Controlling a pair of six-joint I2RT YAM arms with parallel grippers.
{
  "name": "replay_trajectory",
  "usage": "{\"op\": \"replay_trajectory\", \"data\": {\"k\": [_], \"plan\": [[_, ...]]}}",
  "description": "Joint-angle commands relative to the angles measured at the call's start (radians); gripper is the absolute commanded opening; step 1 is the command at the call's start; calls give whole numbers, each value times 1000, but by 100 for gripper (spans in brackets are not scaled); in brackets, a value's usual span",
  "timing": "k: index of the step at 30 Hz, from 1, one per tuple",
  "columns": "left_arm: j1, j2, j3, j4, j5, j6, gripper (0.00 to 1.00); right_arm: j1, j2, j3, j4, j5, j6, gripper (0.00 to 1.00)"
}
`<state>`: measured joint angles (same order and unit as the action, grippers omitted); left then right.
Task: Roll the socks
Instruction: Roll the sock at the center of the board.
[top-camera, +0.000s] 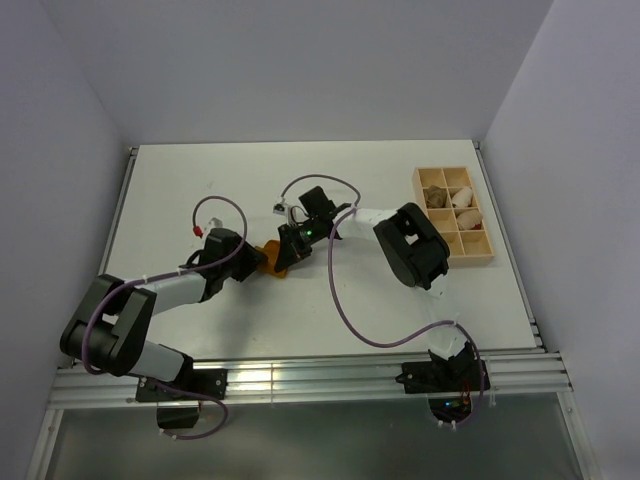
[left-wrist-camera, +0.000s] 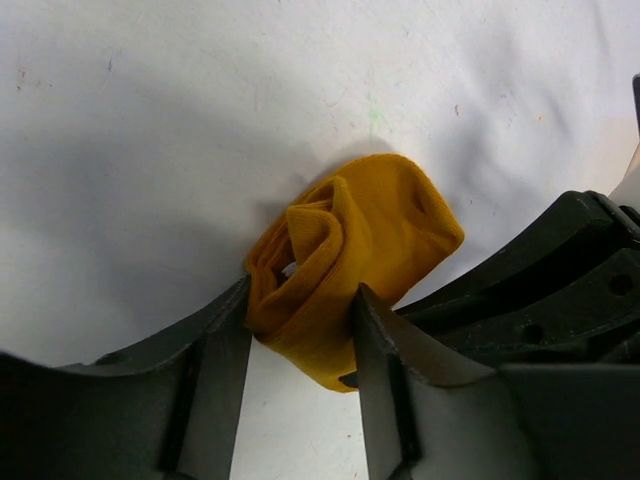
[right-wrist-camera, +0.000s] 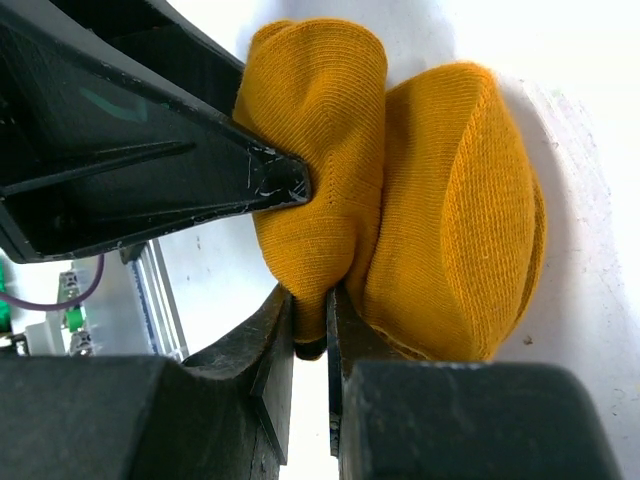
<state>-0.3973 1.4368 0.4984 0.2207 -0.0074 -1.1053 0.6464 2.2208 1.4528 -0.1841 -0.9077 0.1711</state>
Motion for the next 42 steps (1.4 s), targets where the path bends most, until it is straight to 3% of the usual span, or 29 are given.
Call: {"op": "replay_trajectory", "data": {"k": [1, 5, 10, 13, 14, 20, 28, 42], "plan": [[-24, 14, 31, -12, -32, 5, 46, 4, 85, -63, -123, 113, -12, 0], [-38, 22, 40, -23, -37, 18, 28, 4, 63, -80, -91, 122, -1, 0], [-54, 36, 71, -56, -52, 50, 13, 6, -15, -115, -52, 202, 5, 6], [-60, 43, 89, -80, -63, 65, 12, 7, -103, -161, -14, 265, 2, 27], [-61, 47, 92, -84, -63, 73, 11, 7, -127, -170, -8, 311, 1, 39], [-67, 51, 115, -106, -65, 94, 11, 68, -320, -267, 69, 515, -56, 62], [-75, 59, 150, -139, -59, 122, 11, 214, -467, -364, 178, 906, -212, 73], [-75, 71, 216, -205, -20, 156, 10, 441, -454, -453, 425, 1256, -490, 72]]}}
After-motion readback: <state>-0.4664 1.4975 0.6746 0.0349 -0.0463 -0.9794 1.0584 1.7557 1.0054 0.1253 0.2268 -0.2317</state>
